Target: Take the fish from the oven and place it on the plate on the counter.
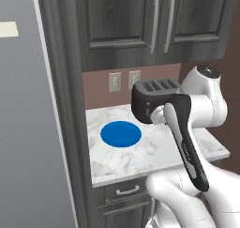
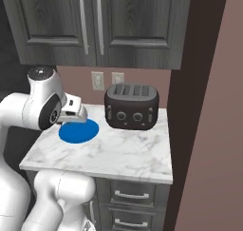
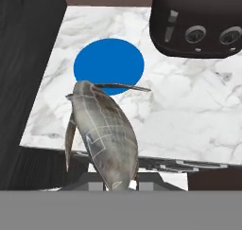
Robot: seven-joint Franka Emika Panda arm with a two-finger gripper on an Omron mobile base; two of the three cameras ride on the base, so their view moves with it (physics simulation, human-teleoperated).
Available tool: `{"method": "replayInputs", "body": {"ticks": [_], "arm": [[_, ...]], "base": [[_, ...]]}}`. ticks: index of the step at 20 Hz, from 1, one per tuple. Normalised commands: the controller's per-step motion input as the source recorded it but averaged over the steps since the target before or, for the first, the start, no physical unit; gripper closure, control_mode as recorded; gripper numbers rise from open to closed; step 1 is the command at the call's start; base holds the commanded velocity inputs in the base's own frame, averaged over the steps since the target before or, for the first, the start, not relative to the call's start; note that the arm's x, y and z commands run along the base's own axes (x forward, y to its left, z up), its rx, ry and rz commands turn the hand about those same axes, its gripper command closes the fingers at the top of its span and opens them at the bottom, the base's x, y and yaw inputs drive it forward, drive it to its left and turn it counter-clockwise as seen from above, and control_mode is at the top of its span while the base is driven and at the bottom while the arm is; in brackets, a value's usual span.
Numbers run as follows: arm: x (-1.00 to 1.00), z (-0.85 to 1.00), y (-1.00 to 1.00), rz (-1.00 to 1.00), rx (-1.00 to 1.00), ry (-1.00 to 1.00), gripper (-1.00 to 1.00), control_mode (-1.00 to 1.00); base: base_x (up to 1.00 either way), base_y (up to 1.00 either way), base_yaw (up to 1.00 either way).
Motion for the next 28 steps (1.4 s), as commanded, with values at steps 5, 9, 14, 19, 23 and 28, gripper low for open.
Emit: {"method": "replayInputs", "body": {"ticks": [5, 9, 14, 19, 23, 28], "arm": [[0.46, -0.74, 0.11, 0.08, 0.0, 0.17, 1.0, -1.0], [0.67, -0.71, 0.19, 0.11, -0.03, 0.36, 1.0, -1.0], [0.99, -0.12, 0.31, 0.13, -0.08, 0.38, 1.0, -1.0], [0.77, 0.01, 0.56, 0.02, -0.13, 0.32, 1.0, -1.0], [0.38, -0.07, 0.07, -0.03, -0.02, 0.05, 1.0, -1.0], [0.0, -0.2, 0.0, -0.1, 0.01, -0.15, 1.0, -1.0]], "base": [[0.0, 0.0, 0.0], [0.0, 0.0, 0.0], [0.0, 0.0, 0.0], [0.0, 0.0, 0.0], [0.0, 0.0, 0.0], [0.0, 0.0, 0.0]]}}
